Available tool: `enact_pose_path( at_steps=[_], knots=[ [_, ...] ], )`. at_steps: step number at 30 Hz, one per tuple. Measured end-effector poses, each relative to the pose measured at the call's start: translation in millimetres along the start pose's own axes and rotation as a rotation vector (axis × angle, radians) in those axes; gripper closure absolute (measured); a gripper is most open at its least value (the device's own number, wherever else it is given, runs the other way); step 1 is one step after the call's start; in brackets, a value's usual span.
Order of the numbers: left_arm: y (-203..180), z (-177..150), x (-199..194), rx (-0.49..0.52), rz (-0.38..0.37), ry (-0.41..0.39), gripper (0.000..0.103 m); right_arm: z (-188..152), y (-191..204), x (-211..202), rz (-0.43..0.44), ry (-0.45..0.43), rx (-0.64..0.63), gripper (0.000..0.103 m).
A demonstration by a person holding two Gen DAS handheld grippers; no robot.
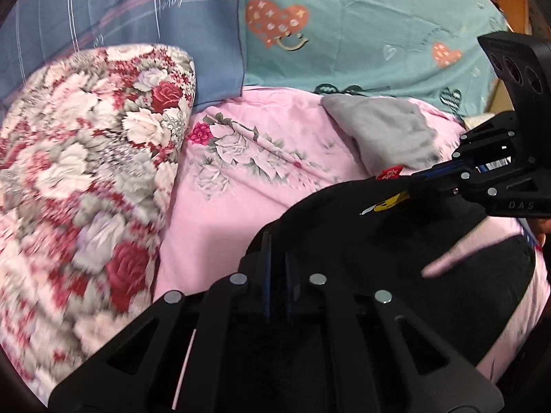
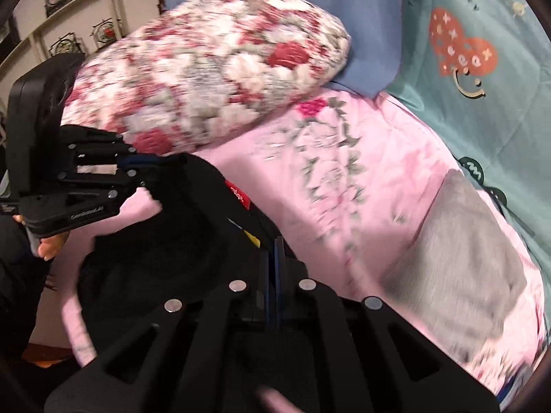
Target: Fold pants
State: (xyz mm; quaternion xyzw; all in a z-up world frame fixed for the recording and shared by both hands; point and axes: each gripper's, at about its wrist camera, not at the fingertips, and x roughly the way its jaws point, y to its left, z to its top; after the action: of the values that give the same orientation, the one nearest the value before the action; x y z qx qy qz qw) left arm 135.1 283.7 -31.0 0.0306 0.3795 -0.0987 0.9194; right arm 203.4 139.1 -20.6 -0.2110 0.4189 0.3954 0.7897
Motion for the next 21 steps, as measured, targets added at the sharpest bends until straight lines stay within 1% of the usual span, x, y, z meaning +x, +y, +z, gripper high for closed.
enact_pose_path(
  at_steps=[2,4,6,7,9,11,13,16,19,20,21],
  knots=[
    [-10.1,-23.8,-21.3,0.024,0.006,0.001,0.097,-18.7,27.6,-16.0,0.022,0.009,-0.009,0.101],
    [-18.3,-57.0,-37.3,0.023,0.004,0.016,0.097,-41.0,56.1,-25.9,0.054,0.018,-0.028,0.101],
    [-26.6,-85.3,-43.7,0.028,0.023,0.035,0.097,-60.2,76.9,-22.1,0.098,0.046,-0.011,0.101],
    [-30.7,-95.9,-44.4,0.039,0.038,0.04,0.097,-71.8,87.0,-16.2,0.127,0.078,0.007,0.101],
    [-33.7,-116.8,-45.2,0.038,0.048,0.058,0.097,-91.4,106.3,-3.8,0.153,0.131,0.008,0.101],
    [-28.0,-130.6,-43.6,0.011,0.034,0.071,0.097,-106.8,127.9,5.9,0.147,0.154,-0.032,0.101],
    [-20.8,-137.4,-41.7,-0.012,0.022,0.075,0.098,-118.7,145.2,13.9,0.147,0.164,-0.057,0.101],
    [-14.9,-147.8,-40.3,-0.026,0.008,0.086,0.098,-124.5,157.8,21.8,0.179,0.17,-0.055,0.101],
    [-11.2,-159.7,-37.6,-0.023,0.002,0.11,0.098,-128.7,165.2,29.1,0.193,0.183,-0.058,0.1],
    [-7.9,-163.9,-35.7,-0.031,-0.002,0.123,0.097,-131.1,167.8,33.9,0.203,0.197,-0.059,0.1],
    [-4.5,-167.7,-33.5,-0.044,-0.026,0.139,0.094,-134.3,170.4,38.7,0.215,0.214,-0.061,0.1]
  ],
)
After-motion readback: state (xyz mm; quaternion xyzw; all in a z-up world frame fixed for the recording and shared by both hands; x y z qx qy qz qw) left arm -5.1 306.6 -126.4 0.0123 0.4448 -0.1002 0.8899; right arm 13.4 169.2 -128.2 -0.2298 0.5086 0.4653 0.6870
